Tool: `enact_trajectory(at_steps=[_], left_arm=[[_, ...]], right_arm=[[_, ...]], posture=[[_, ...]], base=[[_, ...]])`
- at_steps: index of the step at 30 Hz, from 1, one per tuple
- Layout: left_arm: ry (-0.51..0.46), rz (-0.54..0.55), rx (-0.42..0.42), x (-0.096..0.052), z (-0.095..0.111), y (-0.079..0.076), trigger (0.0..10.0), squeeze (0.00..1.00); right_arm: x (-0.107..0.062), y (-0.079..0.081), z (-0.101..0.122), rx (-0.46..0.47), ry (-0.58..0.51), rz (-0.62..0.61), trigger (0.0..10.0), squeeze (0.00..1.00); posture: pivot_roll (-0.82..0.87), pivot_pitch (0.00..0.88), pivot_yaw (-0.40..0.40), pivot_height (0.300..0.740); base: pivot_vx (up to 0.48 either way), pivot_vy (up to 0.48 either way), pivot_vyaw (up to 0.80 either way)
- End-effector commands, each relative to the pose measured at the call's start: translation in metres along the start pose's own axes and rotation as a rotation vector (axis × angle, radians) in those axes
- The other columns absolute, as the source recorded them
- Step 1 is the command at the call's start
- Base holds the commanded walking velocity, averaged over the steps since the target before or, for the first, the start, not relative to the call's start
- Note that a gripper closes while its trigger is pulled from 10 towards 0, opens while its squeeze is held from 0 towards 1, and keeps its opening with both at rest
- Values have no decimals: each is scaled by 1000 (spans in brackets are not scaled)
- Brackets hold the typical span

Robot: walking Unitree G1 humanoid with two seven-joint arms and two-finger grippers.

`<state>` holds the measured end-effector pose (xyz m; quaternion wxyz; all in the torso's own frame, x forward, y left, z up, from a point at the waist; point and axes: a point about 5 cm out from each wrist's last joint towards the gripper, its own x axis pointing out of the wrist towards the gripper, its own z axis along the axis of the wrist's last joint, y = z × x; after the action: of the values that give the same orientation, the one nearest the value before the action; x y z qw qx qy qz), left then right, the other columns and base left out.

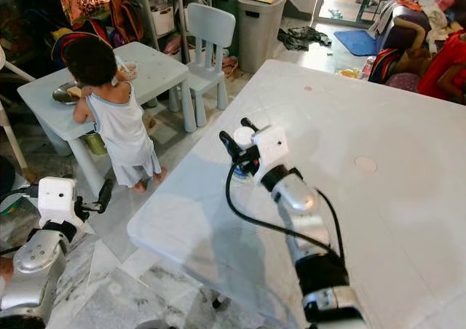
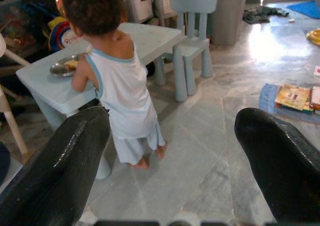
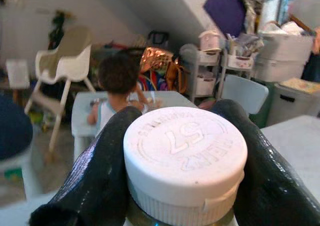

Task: Restocking fridge

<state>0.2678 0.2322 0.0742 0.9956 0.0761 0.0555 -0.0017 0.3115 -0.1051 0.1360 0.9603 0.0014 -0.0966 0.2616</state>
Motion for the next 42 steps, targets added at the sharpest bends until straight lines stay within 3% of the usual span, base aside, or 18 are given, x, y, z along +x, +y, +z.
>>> enact_trajectory(at_steps=[1, 4, 6, 23, 35, 42], left_arm=[[11, 2, -10, 2, -1, -1, 10000, 0], [16, 0, -17, 3, -3, -3, 10000, 0], [26, -3, -21, 1, -7, -6, 10000, 0], [43, -10, -23, -1, -15, -13, 10000, 0], [25, -12, -20, 1, -14, -15, 10000, 0], [63, 26, -10, -4, -23, -2, 10000, 0]], right_arm=[[1, -3, 20, 40, -85, -51, 10000, 0], [-4, 0, 26, 153, -124, -79, 10000, 0], [-11, 4, 28, 180, -130, -79, 10000, 0], [-24, 2, 22, 132, -71, -93, 10000, 0], [-24, 1, 24, 103, -75, -89, 10000, 0], [-27, -2, 19, 114, -63, -128, 10000, 0]], posture=[[40, 0, -5, 740], [35, 0, -3, 740], [29, 0, -4, 740], [19, 0, -17, 740], [11, 0, -15, 740], [21, 0, -18, 740]], base=[[0, 0, 0], [0, 0, 0], [0, 0, 619], [-250, 0, 800], [0, 0, 800], [0, 401, 790]])
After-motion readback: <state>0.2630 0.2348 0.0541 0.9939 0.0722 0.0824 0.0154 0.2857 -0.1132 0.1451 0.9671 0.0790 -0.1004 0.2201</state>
